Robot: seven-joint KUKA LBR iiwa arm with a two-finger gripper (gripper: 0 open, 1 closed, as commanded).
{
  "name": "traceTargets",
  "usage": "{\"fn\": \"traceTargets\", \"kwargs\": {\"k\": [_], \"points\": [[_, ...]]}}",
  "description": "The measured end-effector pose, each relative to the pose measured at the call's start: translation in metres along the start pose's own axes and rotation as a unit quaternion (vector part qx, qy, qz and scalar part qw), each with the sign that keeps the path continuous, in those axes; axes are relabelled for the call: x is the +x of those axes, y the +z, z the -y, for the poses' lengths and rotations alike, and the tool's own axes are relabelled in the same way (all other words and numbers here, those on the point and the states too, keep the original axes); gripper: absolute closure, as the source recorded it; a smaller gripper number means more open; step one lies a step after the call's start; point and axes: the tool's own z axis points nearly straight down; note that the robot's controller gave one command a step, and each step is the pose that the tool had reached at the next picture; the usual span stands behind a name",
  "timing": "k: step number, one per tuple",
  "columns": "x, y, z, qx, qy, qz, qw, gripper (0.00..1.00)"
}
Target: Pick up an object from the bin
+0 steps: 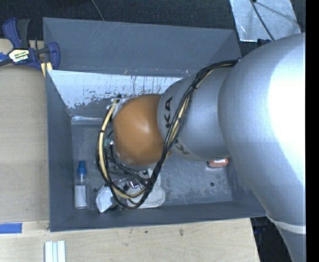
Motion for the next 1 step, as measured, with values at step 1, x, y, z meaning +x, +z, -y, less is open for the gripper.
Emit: {"fn": "traceTargets", "kwargs": {"k": [1], "points": [[0.0046,-0.0011,-0.0053,0.0,-0.106,-0.0004,0.9944,1.0]]}}
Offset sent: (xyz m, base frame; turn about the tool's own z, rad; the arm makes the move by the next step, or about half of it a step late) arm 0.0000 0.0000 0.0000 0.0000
